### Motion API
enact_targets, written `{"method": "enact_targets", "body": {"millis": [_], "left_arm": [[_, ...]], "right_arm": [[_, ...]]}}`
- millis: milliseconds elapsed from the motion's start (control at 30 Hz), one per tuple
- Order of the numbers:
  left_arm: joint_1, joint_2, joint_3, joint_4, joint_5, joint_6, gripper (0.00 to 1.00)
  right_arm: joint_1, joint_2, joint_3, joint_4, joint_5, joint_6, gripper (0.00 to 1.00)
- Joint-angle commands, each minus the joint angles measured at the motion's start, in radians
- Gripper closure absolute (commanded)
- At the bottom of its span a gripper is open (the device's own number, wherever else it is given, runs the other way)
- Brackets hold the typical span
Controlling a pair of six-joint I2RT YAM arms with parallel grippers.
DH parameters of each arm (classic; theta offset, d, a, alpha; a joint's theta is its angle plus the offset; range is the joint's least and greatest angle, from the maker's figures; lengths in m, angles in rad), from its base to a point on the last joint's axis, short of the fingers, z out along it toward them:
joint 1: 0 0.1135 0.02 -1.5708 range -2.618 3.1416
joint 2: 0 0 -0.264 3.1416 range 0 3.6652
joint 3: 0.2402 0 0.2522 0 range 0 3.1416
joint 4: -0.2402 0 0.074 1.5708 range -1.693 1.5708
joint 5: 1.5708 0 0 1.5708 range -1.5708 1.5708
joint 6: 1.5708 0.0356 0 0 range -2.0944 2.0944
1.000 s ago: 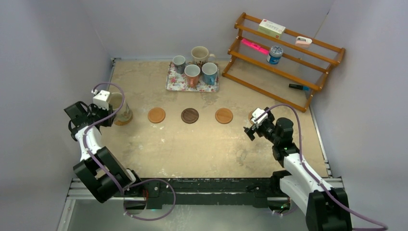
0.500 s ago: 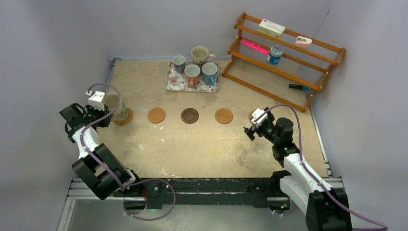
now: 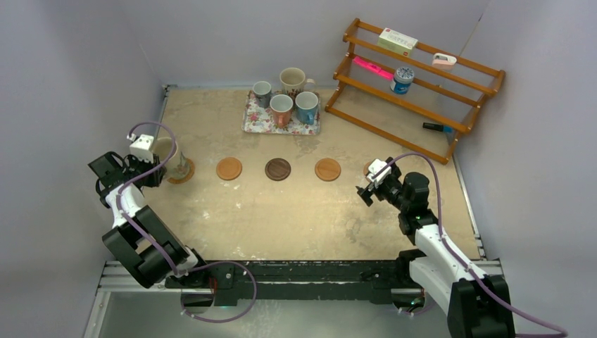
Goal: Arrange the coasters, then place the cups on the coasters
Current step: Place the cup on the coaster.
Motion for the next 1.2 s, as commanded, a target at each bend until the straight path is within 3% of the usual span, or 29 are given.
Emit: {"method": "enact_targets", "body": {"millis": [0,1167], "left_arm": [[0.011,-0.007,0.021,0.118,0.094,0.011,1.0],[0.011,0.008,0.012,0.129,0.083,0.024,0.99]], "right_arm": [[-0.001,0.004,-0.003,0.027,-0.027,-0.012,0.01],[-0.001,0.016,0.005,0.008,-0.042,-0.027,0.01]]}}
